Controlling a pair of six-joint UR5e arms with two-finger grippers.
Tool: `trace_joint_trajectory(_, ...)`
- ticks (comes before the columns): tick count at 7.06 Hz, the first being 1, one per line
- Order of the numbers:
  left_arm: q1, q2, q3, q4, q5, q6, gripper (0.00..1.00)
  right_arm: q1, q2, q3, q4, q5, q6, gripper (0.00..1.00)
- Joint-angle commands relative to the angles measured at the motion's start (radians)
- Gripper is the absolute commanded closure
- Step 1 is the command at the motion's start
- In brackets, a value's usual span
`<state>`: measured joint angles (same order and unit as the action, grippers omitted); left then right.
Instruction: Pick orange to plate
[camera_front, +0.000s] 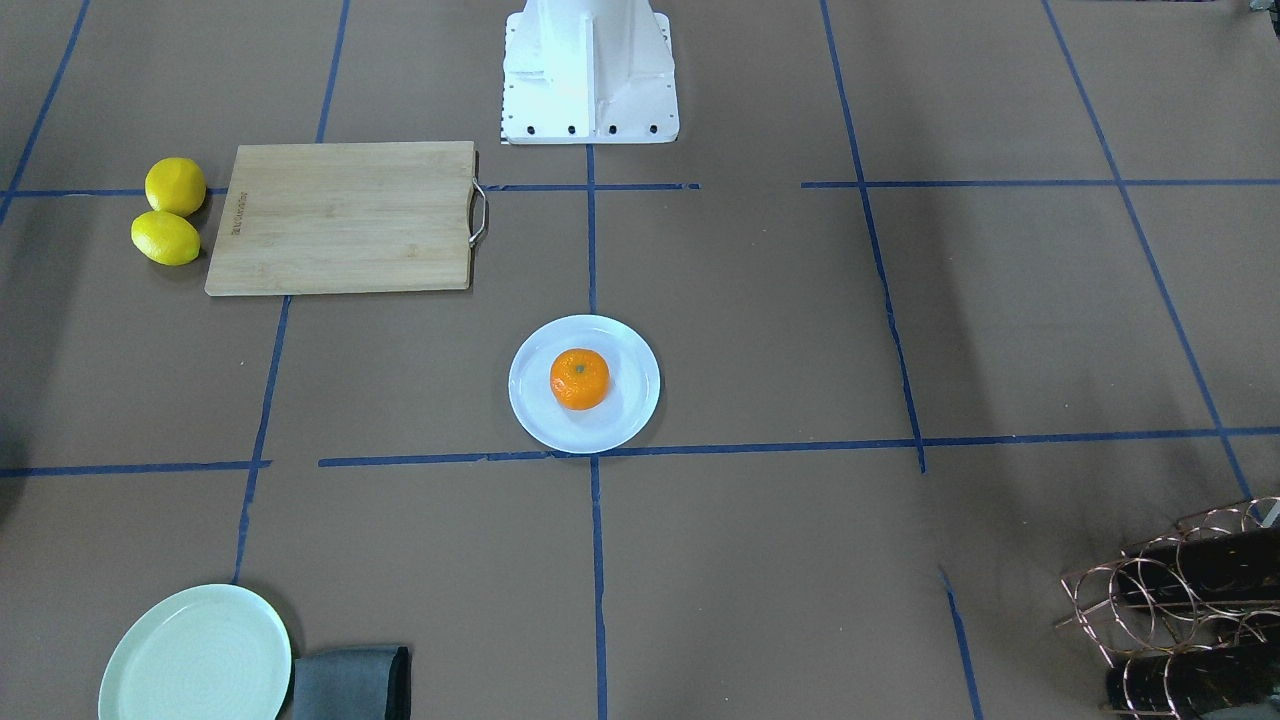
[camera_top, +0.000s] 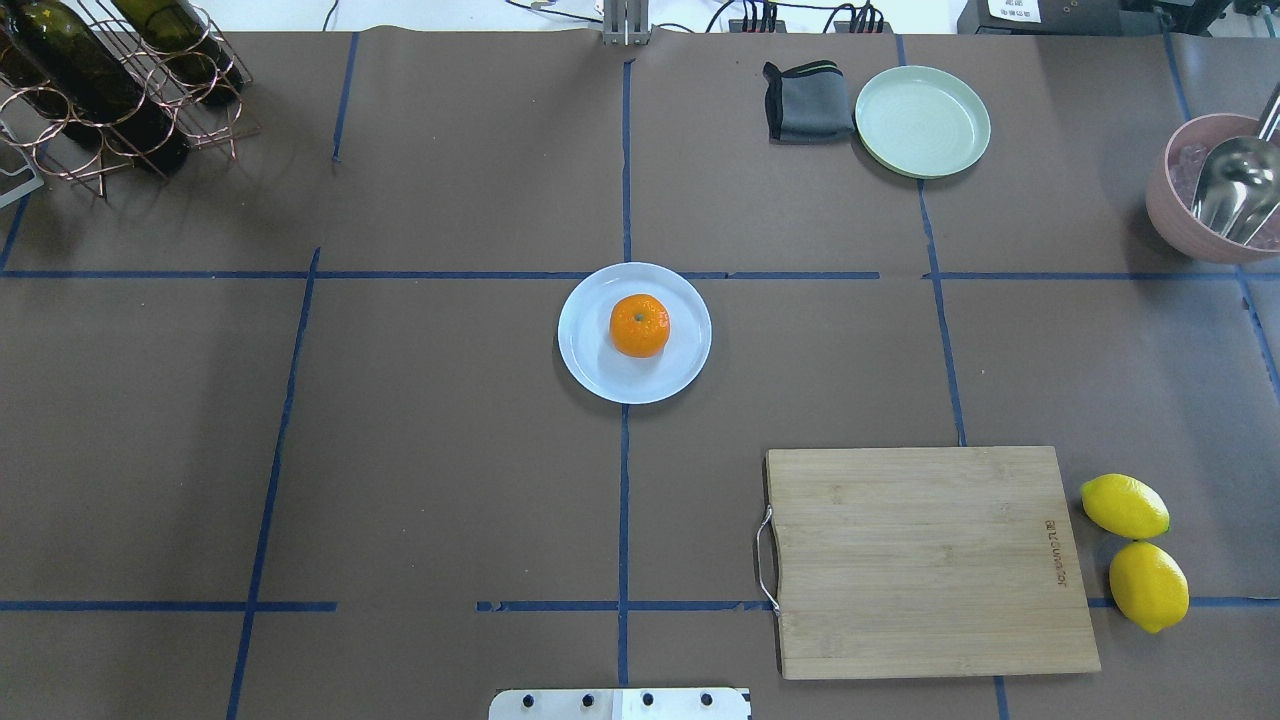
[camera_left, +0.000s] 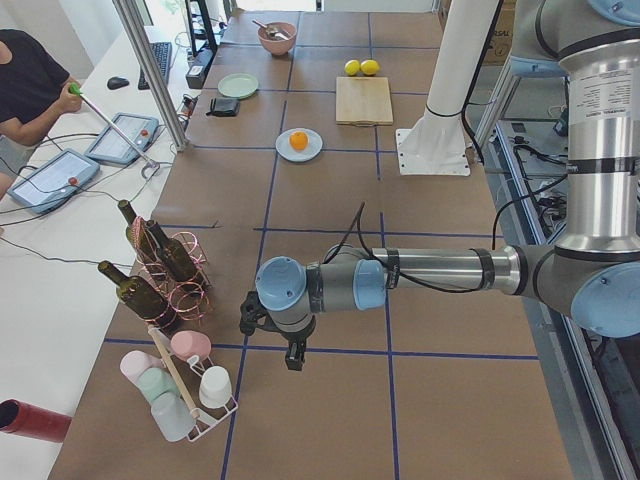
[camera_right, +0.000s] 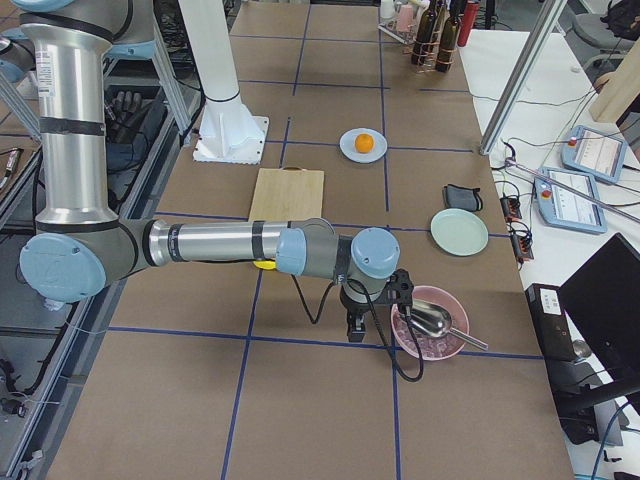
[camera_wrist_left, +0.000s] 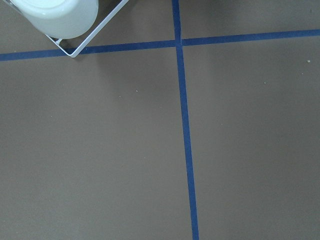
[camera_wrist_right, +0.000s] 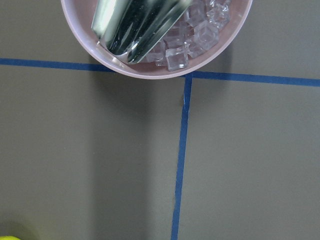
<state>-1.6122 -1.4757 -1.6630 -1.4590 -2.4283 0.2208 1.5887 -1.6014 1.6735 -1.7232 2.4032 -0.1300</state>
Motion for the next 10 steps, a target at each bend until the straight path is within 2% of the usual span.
trace_joint_trajectory(1,0.0,0.0,0.0,-0.003,0.0,0.0,0.0,0.022,-0.031,-0.001,0.084,0.001,0.012,0.0)
trace_joint_trajectory(10,0.0,-0.003,0.008,-0.009,0.002,-0.001,0.0,0.022,-0.023,-0.003,0.086,0.001,0.049,0.0)
